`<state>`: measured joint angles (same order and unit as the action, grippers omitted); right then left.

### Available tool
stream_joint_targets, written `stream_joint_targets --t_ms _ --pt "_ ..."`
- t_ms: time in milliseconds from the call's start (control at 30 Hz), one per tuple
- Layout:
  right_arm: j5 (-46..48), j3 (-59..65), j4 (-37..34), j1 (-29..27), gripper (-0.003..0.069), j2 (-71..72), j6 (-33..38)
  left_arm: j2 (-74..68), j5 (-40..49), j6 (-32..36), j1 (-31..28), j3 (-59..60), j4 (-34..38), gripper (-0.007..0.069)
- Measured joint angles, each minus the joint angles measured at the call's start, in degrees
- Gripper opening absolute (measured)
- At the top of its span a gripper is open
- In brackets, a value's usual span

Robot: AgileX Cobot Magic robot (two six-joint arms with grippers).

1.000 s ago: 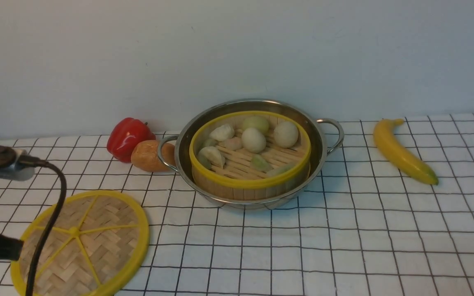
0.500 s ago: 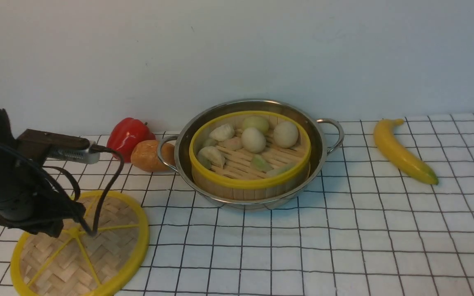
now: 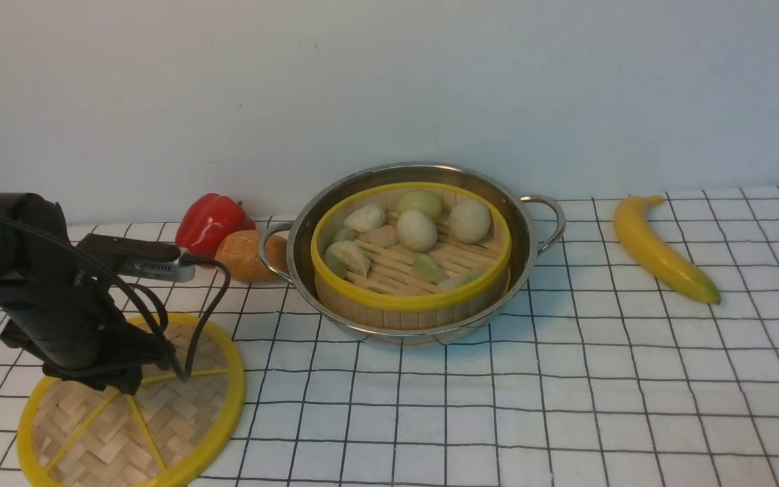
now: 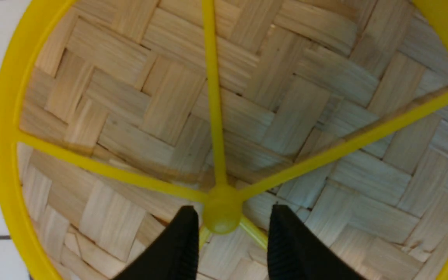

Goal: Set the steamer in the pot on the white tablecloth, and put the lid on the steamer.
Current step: 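Grasp the bamboo steamer lid lying on the table by its centre knob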

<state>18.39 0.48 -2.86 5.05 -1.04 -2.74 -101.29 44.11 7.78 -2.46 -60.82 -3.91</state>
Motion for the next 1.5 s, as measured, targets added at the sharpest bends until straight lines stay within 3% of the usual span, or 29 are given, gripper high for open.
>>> stream_joint_targets --t_ms 833,1000,1267,1500 --pt "0.0 0.0 0.0 0.0 0.024 0.0 0.0 -2.4 -3.0 1.4 0.0 -0.1 -1.1 0.0237" --pt "0.0 0.0 0.0 0.0 0.024 0.0 0.0 -2.4 -0.3 1.0 0.0 -1.0 -1.2 0.012" --pt "0.0 0.0 0.0 0.0 0.024 0.0 0.0 -2.5 10.3 0.8 0.0 -6.7 -1.1 0.0117" --pt "0.0 0.0 0.0 0.0 0.024 0.0 0.0 -2.5 13.0 -0.1 0.0 -11.6 -1.0 0.0117"
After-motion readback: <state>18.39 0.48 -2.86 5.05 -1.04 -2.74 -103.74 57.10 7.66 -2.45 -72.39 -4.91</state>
